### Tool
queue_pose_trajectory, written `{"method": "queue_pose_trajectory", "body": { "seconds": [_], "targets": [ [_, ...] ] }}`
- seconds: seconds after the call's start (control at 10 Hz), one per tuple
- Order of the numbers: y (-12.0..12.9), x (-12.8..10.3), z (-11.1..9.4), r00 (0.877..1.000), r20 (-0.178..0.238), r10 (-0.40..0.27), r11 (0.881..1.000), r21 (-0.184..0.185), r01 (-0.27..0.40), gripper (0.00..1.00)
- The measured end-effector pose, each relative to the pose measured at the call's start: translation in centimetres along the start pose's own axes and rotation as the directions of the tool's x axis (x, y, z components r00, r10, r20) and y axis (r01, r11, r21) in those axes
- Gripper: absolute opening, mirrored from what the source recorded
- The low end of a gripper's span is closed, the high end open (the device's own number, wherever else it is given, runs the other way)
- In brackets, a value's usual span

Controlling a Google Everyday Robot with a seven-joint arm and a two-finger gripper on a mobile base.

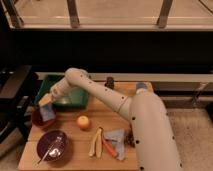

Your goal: Wipe red bowl with sponge

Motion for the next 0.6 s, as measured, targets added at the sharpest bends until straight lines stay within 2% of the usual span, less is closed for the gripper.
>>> {"method": "queue_pose_trajectory", "body": {
  "seconds": [0.1,0.3,0.5,0.6],
  "targets": [
    [0.5,1.0,0.3,1.000,-0.002,-0.019,1.000,-0.001,0.019,0.00],
    [0.5,2.5,2.0,0.999,-0.011,-0.049,0.999,0.024,0.049,0.00],
    [-0.7,3.2,4.3,0.998,-0.015,-0.066,0.995,0.079,0.067,0.00],
    [-1.3,2.8,4.6,0.998,-0.016,-0.064,0.993,0.096,0.065,0.00]
  ]
}}
